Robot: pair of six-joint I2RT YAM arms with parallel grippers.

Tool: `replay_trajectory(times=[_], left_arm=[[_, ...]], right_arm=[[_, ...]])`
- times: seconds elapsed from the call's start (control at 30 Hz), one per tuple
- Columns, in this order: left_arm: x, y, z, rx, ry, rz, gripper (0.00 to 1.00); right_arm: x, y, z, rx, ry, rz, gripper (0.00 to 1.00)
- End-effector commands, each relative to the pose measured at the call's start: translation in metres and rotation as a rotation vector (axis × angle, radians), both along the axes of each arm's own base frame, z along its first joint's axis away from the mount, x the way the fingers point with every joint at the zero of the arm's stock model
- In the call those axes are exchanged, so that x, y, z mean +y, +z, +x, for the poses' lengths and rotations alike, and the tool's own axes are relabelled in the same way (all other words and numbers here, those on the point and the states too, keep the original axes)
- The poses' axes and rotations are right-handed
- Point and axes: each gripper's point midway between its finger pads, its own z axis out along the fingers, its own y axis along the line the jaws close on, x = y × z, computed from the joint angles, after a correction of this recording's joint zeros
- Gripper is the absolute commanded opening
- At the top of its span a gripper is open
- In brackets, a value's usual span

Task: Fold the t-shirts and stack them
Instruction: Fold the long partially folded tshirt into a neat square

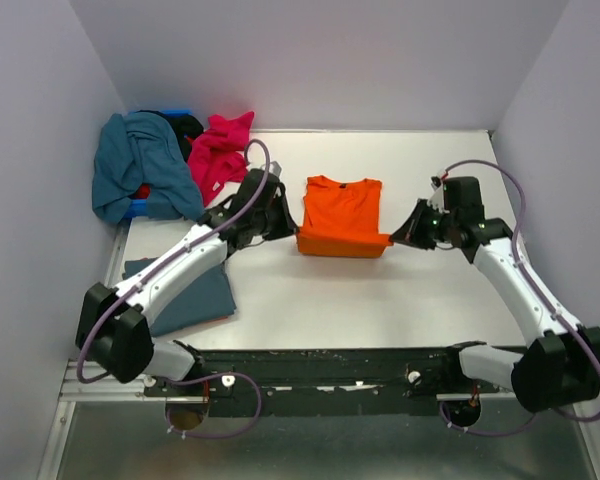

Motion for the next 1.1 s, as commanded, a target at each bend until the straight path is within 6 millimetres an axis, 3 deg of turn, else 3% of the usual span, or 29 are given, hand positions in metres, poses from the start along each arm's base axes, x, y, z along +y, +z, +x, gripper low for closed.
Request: replay_trajectory(times=[0.0, 0.17, 0.27, 0.47, 0.57, 0.67, 0.7, 0.73, 0.77, 0.8, 0.83, 0.87, 0.9, 0.93, 1.0, 1.07], left_arm=[[0.011, 0.003, 0.047, -0.016, 0.047, 0.055, 0.00], [0.008, 0.004, 0.099, -0.021, 0.075, 0.063, 0.00], [0.003, -0.006, 0.134, -0.019, 0.072, 0.083, 0.00], [0.001, -0.023, 0.188, -0.008, 0.089, 0.087, 0.00], [-0.002, -0.034, 0.215, 0.000, 0.091, 0.057, 0.00], [-0.019, -0.045, 0.237, 0.011, 0.049, -0.007, 0.00], [-0.024, -0.048, 0.243, 0.016, 0.035, -0.026, 0.04], [-0.028, -0.054, 0.248, 0.018, 0.031, -0.038, 0.38], [-0.027, -0.058, 0.254, 0.017, 0.053, -0.036, 0.57], [-0.028, -0.057, 0.263, -0.012, 0.061, -0.051, 0.66], [-0.028, -0.058, 0.268, -0.023, 0.069, -0.063, 0.78], [-0.025, -0.058, 0.272, -0.033, 0.078, -0.070, 0.87], [-0.024, -0.055, 0.274, -0.045, 0.077, -0.080, 0.93], [-0.021, -0.055, 0.275, -0.050, 0.082, -0.079, 0.95], [-0.018, -0.051, 0.271, -0.066, 0.076, -0.078, 0.95], [-0.015, -0.055, 0.261, -0.068, 0.062, -0.071, 0.92]], right_arm=[[-0.002, 0.006, 0.045, -0.001, -0.051, -0.030, 0.01], [-0.003, 0.002, 0.099, 0.034, -0.082, -0.035, 0.01], [-0.005, -0.001, 0.129, 0.042, -0.102, -0.045, 0.01], [-0.016, -0.010, 0.174, 0.060, -0.146, -0.060, 0.01], [-0.019, -0.026, 0.198, 0.094, -0.157, -0.059, 0.01], [-0.024, -0.039, 0.223, 0.112, -0.173, -0.046, 0.01], [-0.025, -0.043, 0.232, 0.113, -0.176, -0.044, 0.01], [-0.027, -0.046, 0.238, 0.112, -0.180, -0.045, 0.08], [-0.029, -0.049, 0.245, 0.110, -0.187, -0.047, 0.13], [-0.034, -0.050, 0.251, 0.103, -0.204, -0.052, 0.20], [-0.040, -0.053, 0.255, 0.106, -0.239, -0.060, 0.37], [-0.045, -0.053, 0.259, 0.096, -0.254, -0.068, 0.61], [-0.046, -0.052, 0.261, 0.079, -0.254, -0.069, 0.76], [-0.046, -0.053, 0.261, 0.073, -0.246, -0.075, 0.82], [-0.048, -0.051, 0.257, 0.064, -0.234, -0.089, 0.81], [-0.050, -0.051, 0.252, 0.032, -0.229, -0.100, 0.73]])
